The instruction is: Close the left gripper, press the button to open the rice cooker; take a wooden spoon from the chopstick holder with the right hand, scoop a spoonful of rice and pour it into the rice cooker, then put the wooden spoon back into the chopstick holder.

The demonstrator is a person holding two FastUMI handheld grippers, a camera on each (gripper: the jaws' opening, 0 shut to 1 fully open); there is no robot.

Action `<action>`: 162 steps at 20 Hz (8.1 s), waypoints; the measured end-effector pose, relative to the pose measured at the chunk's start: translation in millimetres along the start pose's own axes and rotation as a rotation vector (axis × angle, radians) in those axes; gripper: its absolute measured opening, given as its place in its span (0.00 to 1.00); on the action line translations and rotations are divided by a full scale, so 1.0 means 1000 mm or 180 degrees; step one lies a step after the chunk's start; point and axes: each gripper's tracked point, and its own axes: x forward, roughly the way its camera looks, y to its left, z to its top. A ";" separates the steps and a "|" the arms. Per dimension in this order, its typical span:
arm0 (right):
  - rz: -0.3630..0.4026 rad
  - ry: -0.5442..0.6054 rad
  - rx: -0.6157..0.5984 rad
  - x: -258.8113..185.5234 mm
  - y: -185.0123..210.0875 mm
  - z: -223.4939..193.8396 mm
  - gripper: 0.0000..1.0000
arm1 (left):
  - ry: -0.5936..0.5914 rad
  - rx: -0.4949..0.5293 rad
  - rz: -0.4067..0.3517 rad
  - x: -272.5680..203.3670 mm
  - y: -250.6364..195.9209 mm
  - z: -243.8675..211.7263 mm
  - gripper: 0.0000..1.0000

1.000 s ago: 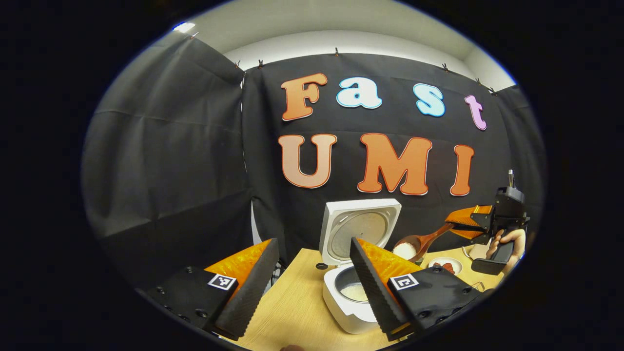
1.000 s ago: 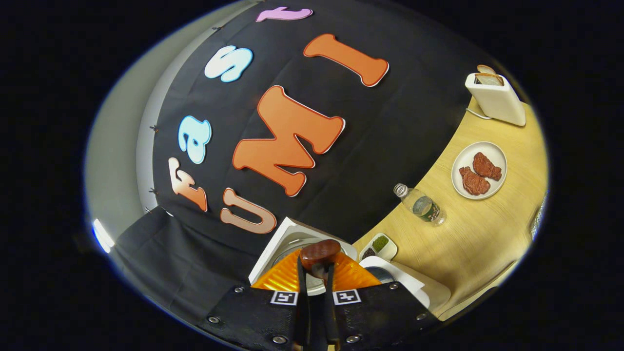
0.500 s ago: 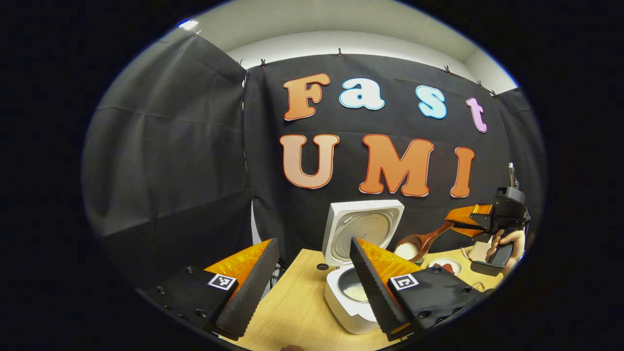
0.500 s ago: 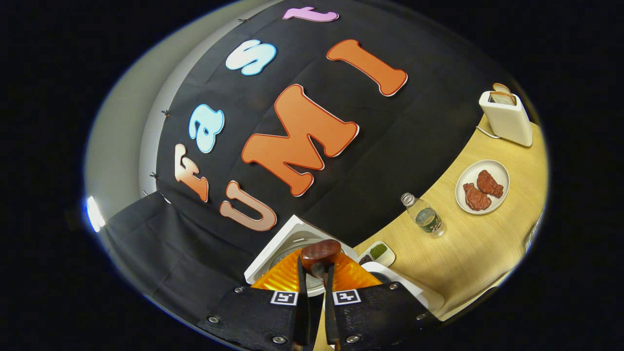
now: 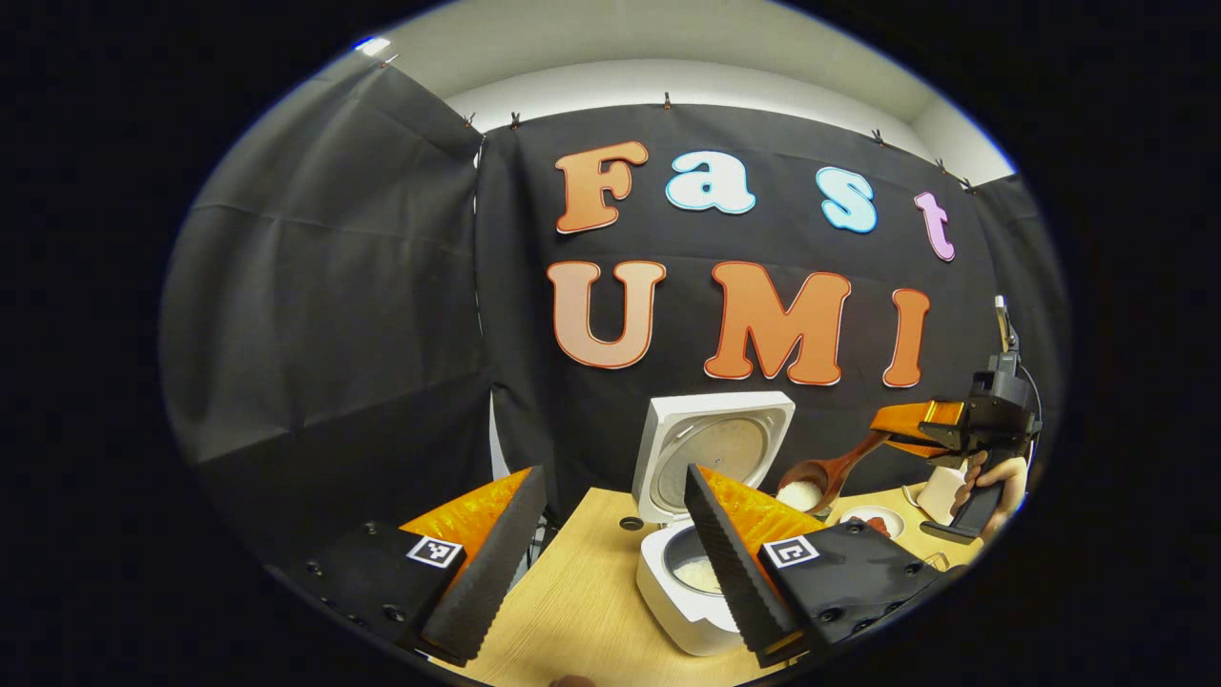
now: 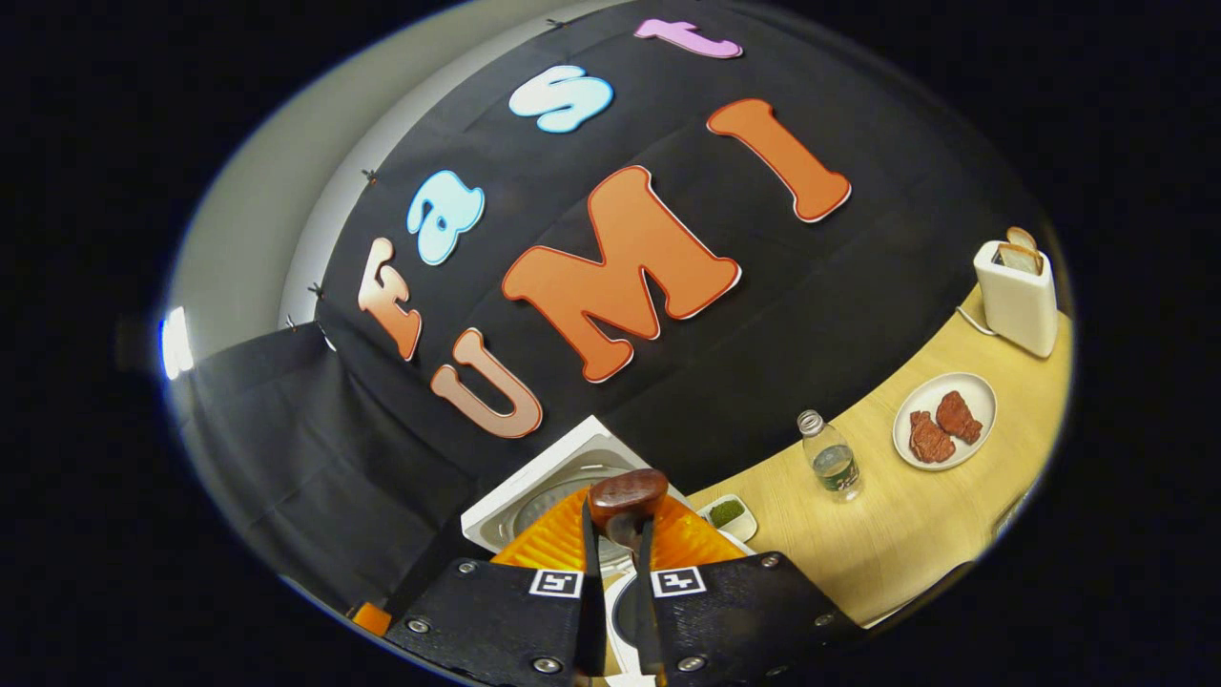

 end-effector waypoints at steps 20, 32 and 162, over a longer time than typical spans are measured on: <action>0.0248 -0.0086 -0.1530 0.003 0.043 -0.033 0.12 | 0.0000 -0.0019 0.0022 0.001 0.013 0.003 1.00; 0.0405 -0.0155 -0.2312 -0.013 0.063 -0.046 0.12 | 0.0087 -0.0088 -0.0103 -0.005 0.011 -0.003 0.99; -0.1663 -0.0039 -0.1409 -0.253 -0.281 0.093 0.95 | 0.1083 -0.0128 -0.0406 0.102 -0.176 -0.164 1.00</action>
